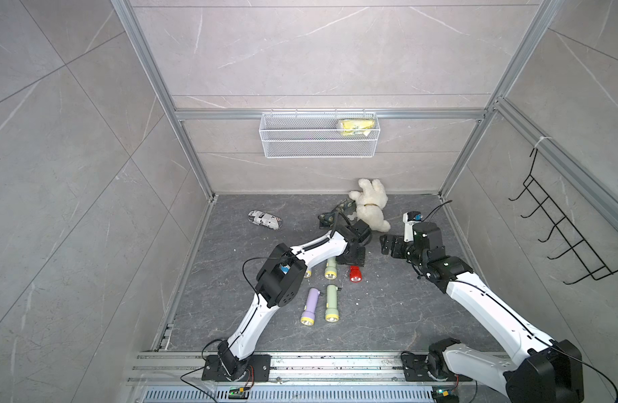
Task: Close the plug at the bottom of the flashlight
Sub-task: Pick up the flashlight from the center of the board.
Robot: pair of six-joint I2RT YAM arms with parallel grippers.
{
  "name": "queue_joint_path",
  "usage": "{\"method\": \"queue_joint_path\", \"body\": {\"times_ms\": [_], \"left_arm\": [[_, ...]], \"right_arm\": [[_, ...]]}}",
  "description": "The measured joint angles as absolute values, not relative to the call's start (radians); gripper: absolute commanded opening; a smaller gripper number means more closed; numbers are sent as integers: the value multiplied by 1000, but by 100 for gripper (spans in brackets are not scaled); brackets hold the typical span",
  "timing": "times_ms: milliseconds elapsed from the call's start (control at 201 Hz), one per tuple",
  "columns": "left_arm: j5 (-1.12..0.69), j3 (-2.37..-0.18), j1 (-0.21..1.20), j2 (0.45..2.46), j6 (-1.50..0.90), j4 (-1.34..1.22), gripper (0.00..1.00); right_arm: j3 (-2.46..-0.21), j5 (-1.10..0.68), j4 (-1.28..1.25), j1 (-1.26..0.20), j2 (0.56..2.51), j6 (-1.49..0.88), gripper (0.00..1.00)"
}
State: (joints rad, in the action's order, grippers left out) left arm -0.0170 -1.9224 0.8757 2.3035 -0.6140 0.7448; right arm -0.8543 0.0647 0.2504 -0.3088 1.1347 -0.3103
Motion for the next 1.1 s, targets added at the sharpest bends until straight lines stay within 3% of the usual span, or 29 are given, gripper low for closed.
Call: {"method": "queue_joint_path", "body": {"times_ms": [727,1095], "left_arm": [[-30,-2157,883,2456,-559,929,51],[-2,-2171,908,2463,-529,989,23]], "right_arm": [[-854,64,250,-306,1135,-316,100],[-854,64,250,-304,1135,-318,100]]}}
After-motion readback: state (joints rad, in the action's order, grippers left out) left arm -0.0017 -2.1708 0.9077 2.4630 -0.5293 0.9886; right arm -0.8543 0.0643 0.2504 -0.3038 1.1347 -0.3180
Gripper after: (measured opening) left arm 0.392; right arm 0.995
